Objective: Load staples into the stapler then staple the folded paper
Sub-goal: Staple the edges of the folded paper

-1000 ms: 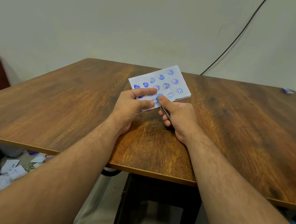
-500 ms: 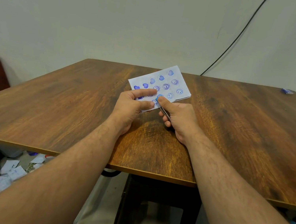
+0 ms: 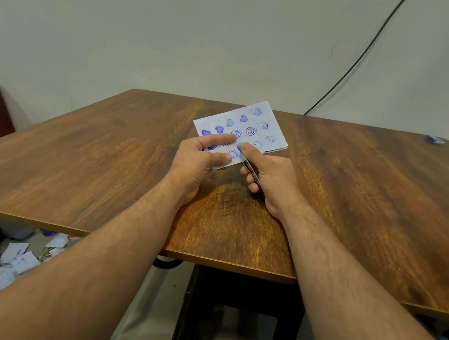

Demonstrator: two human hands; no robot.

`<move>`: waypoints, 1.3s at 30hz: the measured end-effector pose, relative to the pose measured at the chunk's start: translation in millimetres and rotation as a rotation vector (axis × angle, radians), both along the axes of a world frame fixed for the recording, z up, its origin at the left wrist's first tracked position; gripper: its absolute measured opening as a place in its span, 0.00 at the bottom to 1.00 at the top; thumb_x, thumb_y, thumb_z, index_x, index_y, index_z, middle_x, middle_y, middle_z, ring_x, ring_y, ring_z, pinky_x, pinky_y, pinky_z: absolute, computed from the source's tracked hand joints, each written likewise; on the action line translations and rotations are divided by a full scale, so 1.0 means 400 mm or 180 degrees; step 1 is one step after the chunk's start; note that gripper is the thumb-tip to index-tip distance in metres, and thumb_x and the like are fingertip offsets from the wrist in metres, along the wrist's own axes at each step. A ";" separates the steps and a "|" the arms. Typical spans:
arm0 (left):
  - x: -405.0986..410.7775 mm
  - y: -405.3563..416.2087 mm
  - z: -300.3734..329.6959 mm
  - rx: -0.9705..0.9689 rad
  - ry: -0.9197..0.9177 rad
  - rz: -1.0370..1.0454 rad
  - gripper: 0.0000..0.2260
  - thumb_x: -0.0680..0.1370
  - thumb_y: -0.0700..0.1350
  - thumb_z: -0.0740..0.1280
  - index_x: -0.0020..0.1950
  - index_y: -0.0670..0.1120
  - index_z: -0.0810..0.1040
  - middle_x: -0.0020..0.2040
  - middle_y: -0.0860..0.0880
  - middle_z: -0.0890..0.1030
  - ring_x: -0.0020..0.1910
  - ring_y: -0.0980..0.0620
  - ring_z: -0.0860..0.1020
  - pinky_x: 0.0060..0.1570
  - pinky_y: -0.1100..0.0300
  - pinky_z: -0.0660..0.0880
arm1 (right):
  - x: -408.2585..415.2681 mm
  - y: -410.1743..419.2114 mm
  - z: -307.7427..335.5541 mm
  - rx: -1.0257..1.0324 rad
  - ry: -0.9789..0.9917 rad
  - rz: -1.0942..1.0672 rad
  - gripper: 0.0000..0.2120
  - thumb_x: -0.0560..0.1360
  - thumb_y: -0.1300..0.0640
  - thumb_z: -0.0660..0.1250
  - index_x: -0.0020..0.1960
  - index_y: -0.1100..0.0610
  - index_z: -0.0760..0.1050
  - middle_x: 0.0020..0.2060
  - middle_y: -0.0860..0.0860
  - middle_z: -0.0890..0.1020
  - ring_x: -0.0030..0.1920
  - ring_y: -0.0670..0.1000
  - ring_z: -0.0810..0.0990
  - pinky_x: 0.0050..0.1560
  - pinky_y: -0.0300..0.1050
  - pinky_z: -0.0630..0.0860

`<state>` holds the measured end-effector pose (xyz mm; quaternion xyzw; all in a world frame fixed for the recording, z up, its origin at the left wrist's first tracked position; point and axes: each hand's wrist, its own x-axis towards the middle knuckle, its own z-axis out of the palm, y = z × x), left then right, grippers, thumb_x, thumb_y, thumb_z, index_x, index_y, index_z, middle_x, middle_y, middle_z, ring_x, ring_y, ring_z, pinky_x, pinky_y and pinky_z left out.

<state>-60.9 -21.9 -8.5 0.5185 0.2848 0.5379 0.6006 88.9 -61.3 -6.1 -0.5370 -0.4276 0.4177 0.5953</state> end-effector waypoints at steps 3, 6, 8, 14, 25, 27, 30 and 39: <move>0.000 0.001 0.002 -0.0132 -0.0094 0.0121 0.20 0.70 0.24 0.67 0.57 0.40 0.84 0.57 0.45 0.83 0.55 0.44 0.84 0.52 0.54 0.82 | 0.002 0.000 0.007 0.0013 0.0369 -0.0218 0.17 0.73 0.45 0.75 0.45 0.60 0.83 0.32 0.53 0.81 0.26 0.46 0.72 0.24 0.39 0.68; 0.002 0.003 0.002 -0.0140 0.0013 0.0274 0.21 0.69 0.24 0.66 0.55 0.43 0.86 0.60 0.44 0.82 0.57 0.44 0.82 0.47 0.57 0.81 | 0.006 -0.005 0.011 0.0021 0.0510 -0.0303 0.17 0.74 0.46 0.74 0.46 0.61 0.83 0.33 0.54 0.81 0.26 0.46 0.72 0.23 0.38 0.68; 0.003 -0.003 0.003 -0.0143 0.0049 0.0327 0.22 0.69 0.25 0.64 0.55 0.43 0.86 0.60 0.45 0.81 0.57 0.45 0.82 0.44 0.60 0.80 | 0.007 -0.005 0.010 0.0003 0.0482 -0.0301 0.17 0.74 0.45 0.74 0.47 0.61 0.83 0.33 0.54 0.81 0.26 0.46 0.72 0.22 0.38 0.68; 0.004 -0.015 0.012 -0.0153 0.0037 0.0494 0.21 0.70 0.25 0.60 0.54 0.40 0.85 0.58 0.46 0.82 0.53 0.48 0.82 0.35 0.65 0.77 | 0.008 -0.007 0.012 -0.0068 0.0431 -0.0259 0.17 0.74 0.45 0.74 0.48 0.60 0.82 0.36 0.54 0.82 0.26 0.46 0.72 0.22 0.37 0.66; -0.003 -0.014 0.010 -0.0011 -0.0243 0.0554 0.34 0.71 0.25 0.61 0.72 0.51 0.67 0.58 0.44 0.80 0.49 0.47 0.83 0.34 0.61 0.77 | 0.007 -0.008 0.006 0.0114 0.0734 -0.0087 0.05 0.75 0.64 0.72 0.50 0.61 0.78 0.36 0.53 0.80 0.25 0.44 0.65 0.19 0.34 0.59; -0.008 -0.013 0.009 -0.0169 -0.0517 0.0428 0.34 0.73 0.27 0.66 0.75 0.48 0.61 0.56 0.43 0.83 0.48 0.46 0.84 0.37 0.60 0.79 | 0.010 -0.002 0.004 0.0112 0.0821 -0.0177 0.05 0.75 0.65 0.72 0.50 0.60 0.78 0.41 0.56 0.83 0.25 0.44 0.66 0.19 0.34 0.60; 0.001 -0.021 0.011 -0.0075 -0.0398 0.0044 0.19 0.75 0.34 0.71 0.65 0.39 0.74 0.55 0.40 0.85 0.52 0.44 0.84 0.47 0.56 0.82 | 0.013 0.006 -0.002 0.0108 0.0772 -0.0236 0.10 0.75 0.63 0.73 0.55 0.60 0.79 0.41 0.54 0.84 0.24 0.43 0.68 0.19 0.34 0.63; 0.071 -0.025 0.018 -0.0604 -0.0055 0.0174 0.11 0.74 0.36 0.73 0.56 0.44 0.79 0.54 0.43 0.85 0.51 0.46 0.85 0.47 0.56 0.82 | 0.017 0.011 -0.005 0.0151 0.0733 -0.0179 0.12 0.76 0.61 0.72 0.58 0.60 0.79 0.38 0.52 0.84 0.24 0.43 0.68 0.20 0.35 0.63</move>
